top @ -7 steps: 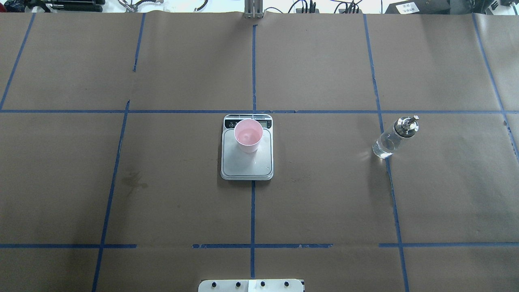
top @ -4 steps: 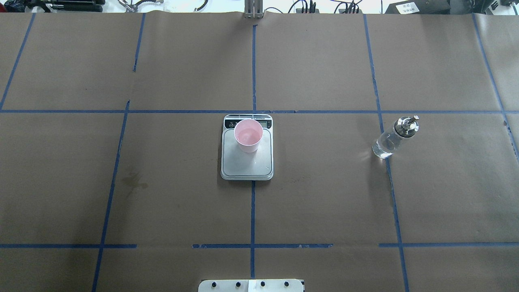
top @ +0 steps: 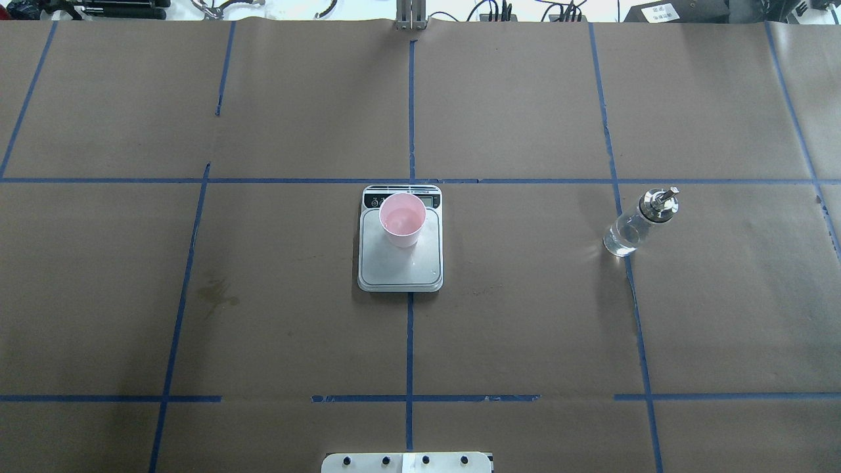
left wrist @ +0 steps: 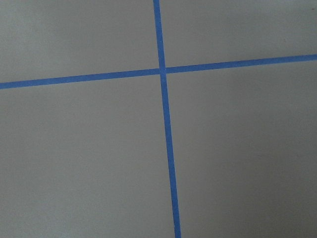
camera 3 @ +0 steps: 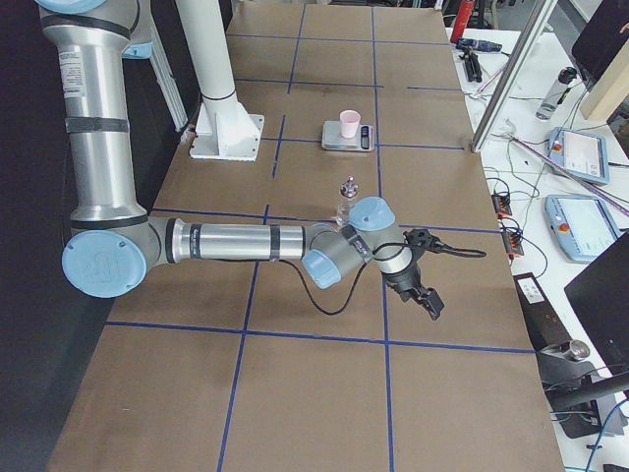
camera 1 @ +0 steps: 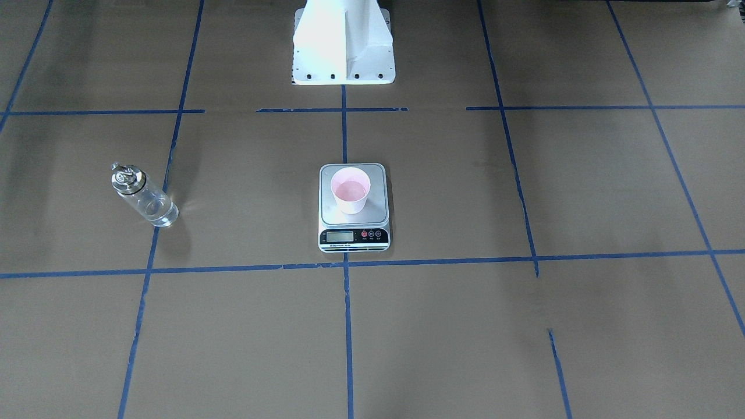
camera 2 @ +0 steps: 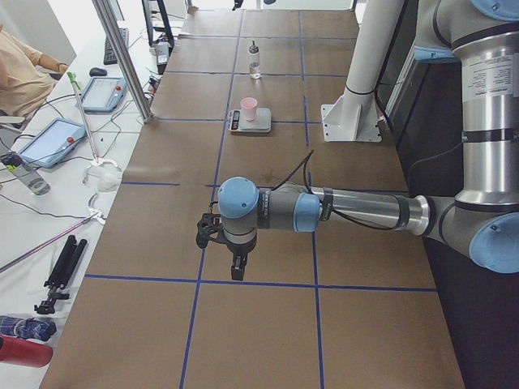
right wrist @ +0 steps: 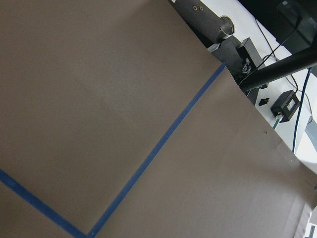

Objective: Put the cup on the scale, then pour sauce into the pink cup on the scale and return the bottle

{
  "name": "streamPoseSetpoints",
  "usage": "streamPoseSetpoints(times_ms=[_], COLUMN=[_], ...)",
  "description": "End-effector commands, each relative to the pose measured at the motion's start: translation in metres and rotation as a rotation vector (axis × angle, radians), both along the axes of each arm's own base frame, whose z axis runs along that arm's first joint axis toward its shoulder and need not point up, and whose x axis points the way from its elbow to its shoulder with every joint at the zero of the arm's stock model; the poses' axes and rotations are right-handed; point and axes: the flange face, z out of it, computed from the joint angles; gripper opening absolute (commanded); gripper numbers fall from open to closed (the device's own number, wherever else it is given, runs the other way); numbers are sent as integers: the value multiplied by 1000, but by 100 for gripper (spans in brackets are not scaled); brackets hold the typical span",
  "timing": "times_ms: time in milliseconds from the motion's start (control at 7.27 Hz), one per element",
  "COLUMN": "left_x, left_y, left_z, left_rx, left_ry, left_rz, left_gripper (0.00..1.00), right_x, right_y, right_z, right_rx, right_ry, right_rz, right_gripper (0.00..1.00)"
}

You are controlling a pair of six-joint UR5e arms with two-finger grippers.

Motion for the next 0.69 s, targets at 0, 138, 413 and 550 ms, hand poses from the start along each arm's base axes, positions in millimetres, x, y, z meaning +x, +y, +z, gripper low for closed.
streamPoseSetpoints(times_ms=[0,138,413,550], left_x=[0,0,0,0], left_y=[1,1,0,0], left_z=[1,2,4,6], left_rx=[-1,-3,-7,-10], left_ry=[-1,-1,-1,-1], left_rz=[1,1,2,1], left_gripper=[100,100,100,100], right_x=[2,21,32,34], right_y=[17,33,86,109], right_z=[-24,-26,26,53], right_rx=[-249,-347,-469,-530], right_ry=[-84,-272,-336,-335], right_rz=[3,7,16,28], right_gripper=[91,100,100,100])
